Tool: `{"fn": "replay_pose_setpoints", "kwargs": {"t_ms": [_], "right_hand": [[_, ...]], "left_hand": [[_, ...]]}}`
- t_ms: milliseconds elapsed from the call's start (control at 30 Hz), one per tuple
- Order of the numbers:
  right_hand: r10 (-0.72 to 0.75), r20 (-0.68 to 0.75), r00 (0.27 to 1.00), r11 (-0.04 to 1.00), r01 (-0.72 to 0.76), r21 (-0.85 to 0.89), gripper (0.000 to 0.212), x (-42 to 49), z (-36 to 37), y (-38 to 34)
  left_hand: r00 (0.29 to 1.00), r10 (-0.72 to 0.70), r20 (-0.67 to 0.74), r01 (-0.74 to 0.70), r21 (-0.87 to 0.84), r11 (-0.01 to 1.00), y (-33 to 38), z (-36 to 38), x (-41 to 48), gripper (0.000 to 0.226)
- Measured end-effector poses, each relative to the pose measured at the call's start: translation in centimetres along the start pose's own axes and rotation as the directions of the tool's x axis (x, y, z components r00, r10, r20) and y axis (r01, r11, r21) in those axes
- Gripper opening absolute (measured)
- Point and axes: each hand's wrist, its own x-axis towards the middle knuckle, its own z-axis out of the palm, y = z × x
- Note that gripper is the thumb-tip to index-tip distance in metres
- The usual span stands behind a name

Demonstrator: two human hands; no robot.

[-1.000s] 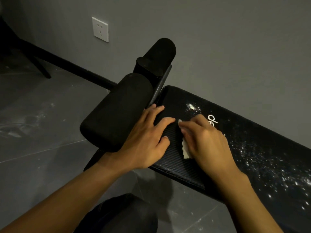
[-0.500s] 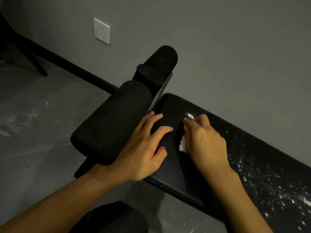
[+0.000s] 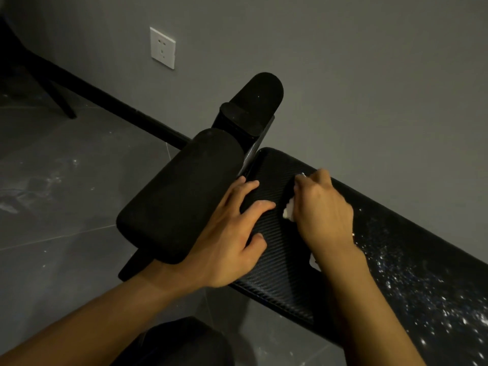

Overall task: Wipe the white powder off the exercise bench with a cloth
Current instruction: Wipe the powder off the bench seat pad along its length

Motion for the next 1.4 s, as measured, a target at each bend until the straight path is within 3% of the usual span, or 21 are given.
{"fn": "replay_pose_setpoints", "kwargs": {"t_ms": [133,333,433,533,733,967,1167,1333,1400], "right_hand": [[0.044,-0.007,0.999,0.999,-0.044,-0.007,0.013,2.3,0.4,-0.5],[-0.077,-0.018,0.997,0.995,0.078,0.056,0.029,-1.8,-0.3,0.1],[0.009,-0.003,1.0,1.0,-0.009,-0.002,0.016,1.5,0.0,0.9],[0.113,0.034,0.993,0.993,-0.112,-0.026,0.017,4.1,0.3,0.5],[-0.118,0.039,0.992,0.989,0.114,0.095,0.039,-0.8,-0.9,0.3],[0.132,-0.049,0.99,0.989,-0.128,0.071,0.023,4.1,0.5,1.6],[-0.06,-0.022,0.998,0.982,0.063,0.177,0.033,0.9,0.1,1.4],[0.081,-0.081,0.993,0.985,-0.067,0.161,0.026,2.5,0.8,2.3],[0.051,-0.092,0.994,0.992,-0.04,0.123,0.029,2.4,0.8,1.3]], "left_hand": [[1.0,-0.004,0.001,0.004,-0.025,1.0,0.3,-0.1,-0.1,0.053],[1.0,-0.012,-0.018,0.012,-0.029,1.0,0.2,0.0,-0.1,0.052],[1.0,-0.009,-0.01,0.008,-0.042,0.999,0.3,-0.1,-0.1,0.052],[1.0,-0.01,-0.007,0.009,-0.054,0.999,0.3,-0.1,-0.1,0.051],[0.999,-0.01,-0.032,0.008,-0.088,0.996,0.0,0.1,-0.1,0.051],[0.999,-0.003,-0.034,0.0,-0.094,0.996,0.1,0.1,-0.1,0.05],[0.999,-0.009,-0.033,0.005,-0.122,0.993,0.1,0.2,-0.1,0.051],[0.999,-0.008,-0.043,0.002,-0.135,0.991,0.1,0.2,-0.1,0.05],[0.999,-0.017,-0.039,0.011,-0.141,0.99,0.2,0.0,-0.1,0.05]]}}
